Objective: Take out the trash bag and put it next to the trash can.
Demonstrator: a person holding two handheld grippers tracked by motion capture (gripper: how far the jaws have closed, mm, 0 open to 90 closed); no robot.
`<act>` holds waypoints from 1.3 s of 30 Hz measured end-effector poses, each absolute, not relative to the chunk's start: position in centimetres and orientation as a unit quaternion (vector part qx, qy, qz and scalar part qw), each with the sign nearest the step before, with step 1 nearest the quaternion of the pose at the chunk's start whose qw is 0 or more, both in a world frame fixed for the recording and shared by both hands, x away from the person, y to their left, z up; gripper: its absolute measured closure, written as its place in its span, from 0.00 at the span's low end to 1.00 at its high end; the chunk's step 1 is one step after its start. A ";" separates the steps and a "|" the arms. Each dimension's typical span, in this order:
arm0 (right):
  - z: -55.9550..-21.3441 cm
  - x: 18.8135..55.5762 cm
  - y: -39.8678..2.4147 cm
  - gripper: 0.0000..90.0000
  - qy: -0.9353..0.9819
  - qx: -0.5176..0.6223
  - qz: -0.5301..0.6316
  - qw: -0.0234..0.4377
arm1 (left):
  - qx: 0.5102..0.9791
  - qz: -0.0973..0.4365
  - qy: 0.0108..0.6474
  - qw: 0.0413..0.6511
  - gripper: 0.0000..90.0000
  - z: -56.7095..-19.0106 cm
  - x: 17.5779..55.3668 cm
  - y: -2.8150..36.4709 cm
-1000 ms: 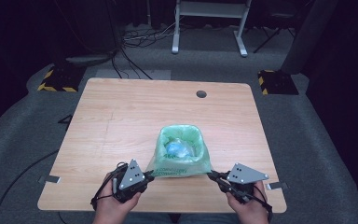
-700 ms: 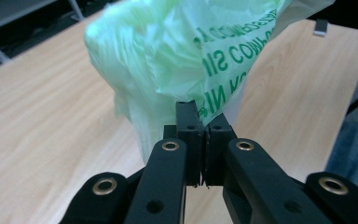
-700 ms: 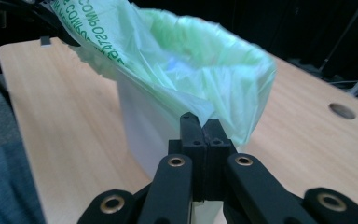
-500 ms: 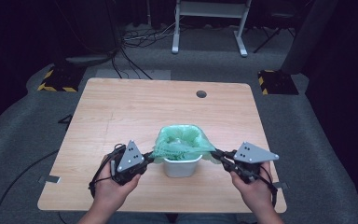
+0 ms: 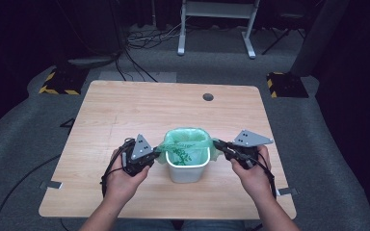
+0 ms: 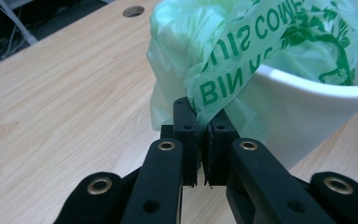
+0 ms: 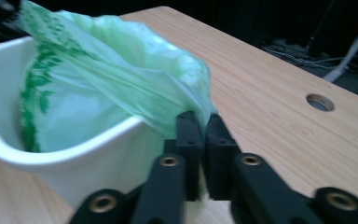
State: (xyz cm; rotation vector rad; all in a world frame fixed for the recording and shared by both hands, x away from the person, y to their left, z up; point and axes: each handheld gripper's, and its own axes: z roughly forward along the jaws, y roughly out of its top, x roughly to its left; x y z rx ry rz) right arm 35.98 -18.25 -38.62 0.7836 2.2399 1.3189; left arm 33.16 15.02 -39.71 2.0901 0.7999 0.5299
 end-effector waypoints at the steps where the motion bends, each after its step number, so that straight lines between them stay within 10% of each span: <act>1: -38.7 36.1 -18.3 0.86 0.805 0.289 0.472 0.215 | 0.827 0.207 0.321 0.411 0.95 -39.8 33.2 15.1; 6: -38.3 35.3 -19.3 0.64 0.790 0.295 0.472 0.257 | 0.822 0.204 0.330 0.417 0.91 -39.8 33.0 15.6; 15: -36.6 31.2 -20.1 0.73 0.796 0.268 0.489 0.235 | 0.805 0.205 0.346 0.436 0.68 -39.4 32.7 15.6; 26: -37.2 27.7 -19.4 0.75 0.811 0.249 0.480 0.224 | 0.801 0.204 0.353 0.438 0.66 -39.1 32.8 15.7; 39: -40.9 34.0 -17.7 0.69 0.820 0.301 0.449 0.188 | 0.782 0.204 0.390 0.441 0.41 -39.0 33.4 16.6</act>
